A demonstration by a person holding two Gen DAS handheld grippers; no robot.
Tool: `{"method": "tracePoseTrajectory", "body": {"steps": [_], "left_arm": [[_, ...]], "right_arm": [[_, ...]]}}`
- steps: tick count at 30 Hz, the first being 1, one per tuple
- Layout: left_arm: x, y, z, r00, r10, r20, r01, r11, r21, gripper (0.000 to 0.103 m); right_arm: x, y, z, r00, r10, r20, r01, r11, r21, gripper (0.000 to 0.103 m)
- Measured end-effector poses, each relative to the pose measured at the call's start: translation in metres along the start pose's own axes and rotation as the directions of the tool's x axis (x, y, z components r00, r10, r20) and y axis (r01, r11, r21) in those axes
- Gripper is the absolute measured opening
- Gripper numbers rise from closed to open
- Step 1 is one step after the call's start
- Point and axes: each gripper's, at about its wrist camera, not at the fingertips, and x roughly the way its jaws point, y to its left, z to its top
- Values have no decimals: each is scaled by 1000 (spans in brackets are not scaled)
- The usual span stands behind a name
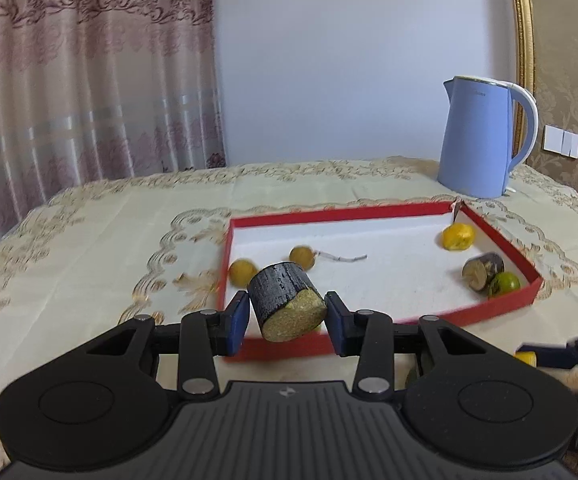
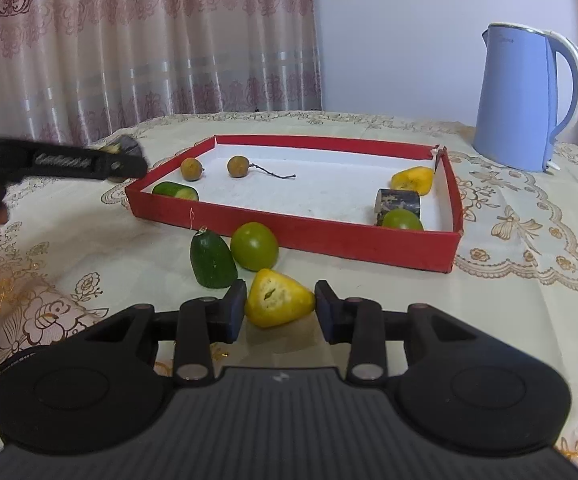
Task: Organize fruits
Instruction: 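Lift the grey log chunk and carry it over the red tray with the left gripper, then lower the grey log chunk into the tray and open the left gripper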
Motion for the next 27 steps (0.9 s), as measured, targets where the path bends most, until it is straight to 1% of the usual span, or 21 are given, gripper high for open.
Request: {"method": "tracePoseTrajectory", "body": {"steps": [3,7,11,14,17,27], "left_arm": [[18,-9,19,1000,-28,-10,28,999,22,40],[55,-27,40,997,-50,-58,53,997,55,40],[91,-48,47,995,-14,-101,25,994,103,40],[113,-57,48,992,19,-125,-4,993,120,40],[126,-60,48,989,37,-146,-20,993,118,40],[138,-66,50,985,90,-147,-69,987,147,41]], "right_arm": [[0,-1,0,1000,0,3,0,1000,10,35],[-3,1,-1,1000,-13,12,13,1000,6,35],[-4,-1,-1,1000,-23,17,23,1000,20,35],[-4,-1,-1,999,-28,20,28,999,26,35],[-5,0,-1,999,-32,22,31,999,28,35],[-7,1,-1,999,-38,25,37,999,28,34]]}}
